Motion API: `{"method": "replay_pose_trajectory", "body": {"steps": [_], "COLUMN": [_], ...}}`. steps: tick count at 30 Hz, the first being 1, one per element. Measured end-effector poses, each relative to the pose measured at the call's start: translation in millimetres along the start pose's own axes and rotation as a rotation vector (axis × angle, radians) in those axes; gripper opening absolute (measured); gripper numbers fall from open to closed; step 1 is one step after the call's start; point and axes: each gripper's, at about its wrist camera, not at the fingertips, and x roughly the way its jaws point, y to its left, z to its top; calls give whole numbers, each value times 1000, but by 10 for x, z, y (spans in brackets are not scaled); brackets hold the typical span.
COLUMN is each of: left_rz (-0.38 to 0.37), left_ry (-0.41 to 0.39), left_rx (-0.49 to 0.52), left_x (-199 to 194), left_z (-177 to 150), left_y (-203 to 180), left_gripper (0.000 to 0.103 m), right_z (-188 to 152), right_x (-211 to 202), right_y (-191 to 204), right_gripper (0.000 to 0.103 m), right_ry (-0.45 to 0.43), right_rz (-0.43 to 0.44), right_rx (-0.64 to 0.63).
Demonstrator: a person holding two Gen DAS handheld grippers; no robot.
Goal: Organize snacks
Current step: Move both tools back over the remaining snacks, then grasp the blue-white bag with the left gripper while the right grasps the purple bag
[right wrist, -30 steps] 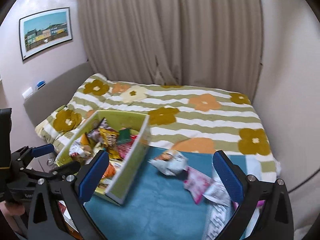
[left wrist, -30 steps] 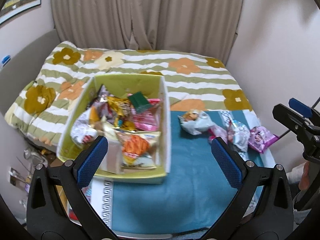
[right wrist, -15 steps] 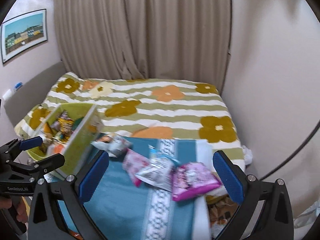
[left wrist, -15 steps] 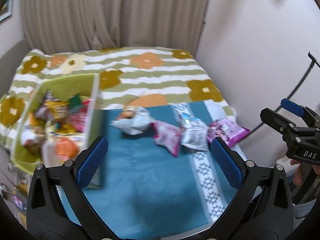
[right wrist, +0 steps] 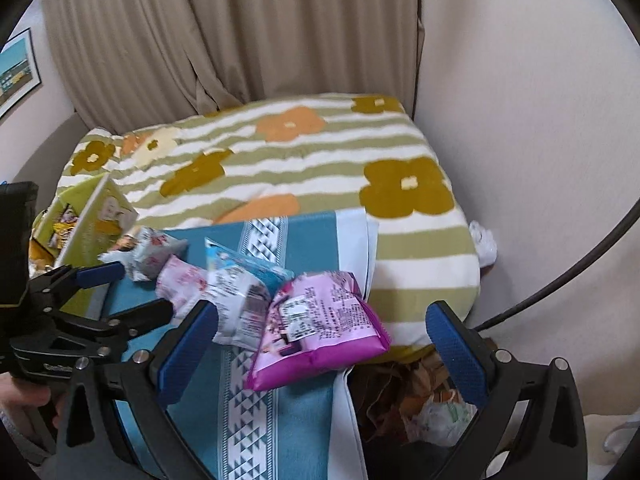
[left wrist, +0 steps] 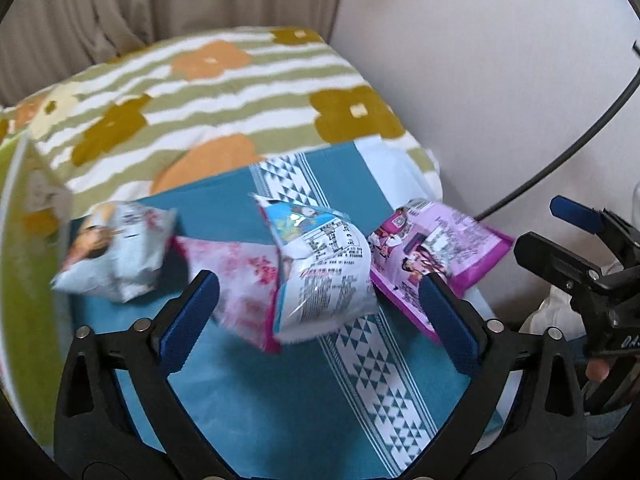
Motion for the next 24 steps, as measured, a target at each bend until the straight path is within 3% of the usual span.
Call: {"method": "replay_pose_trajectory", "body": {"steps": [8, 13, 14, 24], "left_rz": [-4, -24, -34, -38], "left_ry": [117, 180, 192, 206], "left_rx": [45, 61, 66, 107], "left_x": [614, 817, 847, 859], "left_z": [91, 82, 76, 79], "left_y": [-13, -24, -33, -62], "left_gripper": [91, 70, 61, 57], "right_z": [-4, -26, -25, -76], "right_x": [637, 867, 895, 1111], "right_y": [-95, -137, -131, -226], "right_gripper": [103, 103, 103, 103], "right_ry": [124, 177, 184, 254], "right_rz": [6, 15, 15, 77], "right_rx": [9, 36, 36, 110]}}
